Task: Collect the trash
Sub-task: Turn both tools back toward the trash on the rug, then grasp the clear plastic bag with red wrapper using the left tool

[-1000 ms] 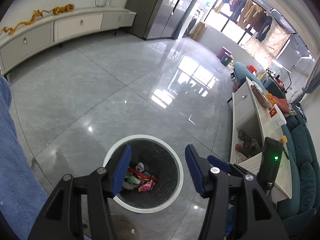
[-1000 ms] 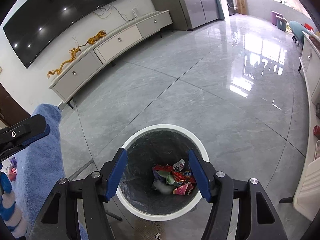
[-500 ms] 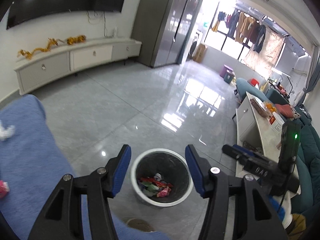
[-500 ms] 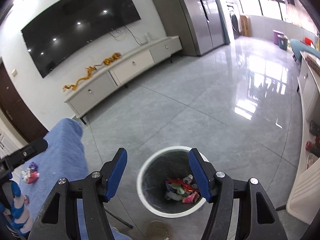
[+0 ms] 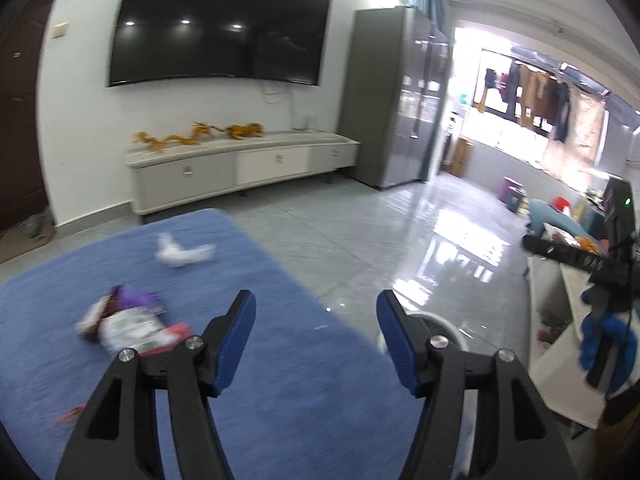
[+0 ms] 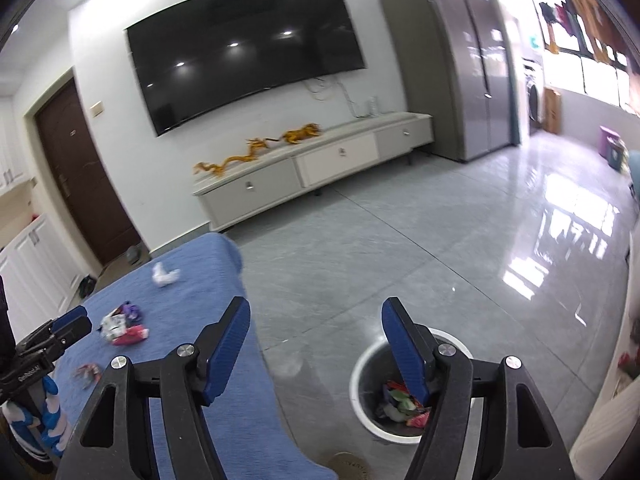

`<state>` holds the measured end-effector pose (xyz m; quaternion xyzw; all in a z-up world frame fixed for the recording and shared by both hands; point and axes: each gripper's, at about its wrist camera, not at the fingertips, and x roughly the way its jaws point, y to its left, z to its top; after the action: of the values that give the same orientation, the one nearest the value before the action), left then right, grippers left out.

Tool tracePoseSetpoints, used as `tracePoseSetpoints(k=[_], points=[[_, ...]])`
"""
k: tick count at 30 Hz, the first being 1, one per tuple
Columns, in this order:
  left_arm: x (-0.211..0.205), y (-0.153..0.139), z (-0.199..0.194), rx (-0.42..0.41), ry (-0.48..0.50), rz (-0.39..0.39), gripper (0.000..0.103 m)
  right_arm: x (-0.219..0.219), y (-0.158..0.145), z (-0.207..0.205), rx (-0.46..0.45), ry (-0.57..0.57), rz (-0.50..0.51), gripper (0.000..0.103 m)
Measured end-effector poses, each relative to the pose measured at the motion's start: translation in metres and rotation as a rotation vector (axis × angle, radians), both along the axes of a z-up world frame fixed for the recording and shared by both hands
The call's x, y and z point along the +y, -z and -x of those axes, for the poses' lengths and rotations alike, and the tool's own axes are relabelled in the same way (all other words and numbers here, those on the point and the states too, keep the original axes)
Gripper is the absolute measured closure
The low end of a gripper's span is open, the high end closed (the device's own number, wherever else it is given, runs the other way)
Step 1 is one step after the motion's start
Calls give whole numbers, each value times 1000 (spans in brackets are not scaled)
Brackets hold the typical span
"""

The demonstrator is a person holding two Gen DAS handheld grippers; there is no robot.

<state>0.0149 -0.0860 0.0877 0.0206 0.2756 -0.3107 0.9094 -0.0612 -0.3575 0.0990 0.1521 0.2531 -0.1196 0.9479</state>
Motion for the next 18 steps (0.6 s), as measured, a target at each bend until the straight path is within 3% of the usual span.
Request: tracePoseSetpoints(k=[4, 10, 18], points=[[59, 13, -2, -6, -95, -17, 42, 26, -8, -13, 4, -52, 30, 36], [146, 45, -21, 65, -237, -34, 42, 62, -7, -33, 24, -137, 47, 32], [199, 82, -47, 179, -307, -24, 42, 123, 21, -85, 123, -289, 83, 30]])
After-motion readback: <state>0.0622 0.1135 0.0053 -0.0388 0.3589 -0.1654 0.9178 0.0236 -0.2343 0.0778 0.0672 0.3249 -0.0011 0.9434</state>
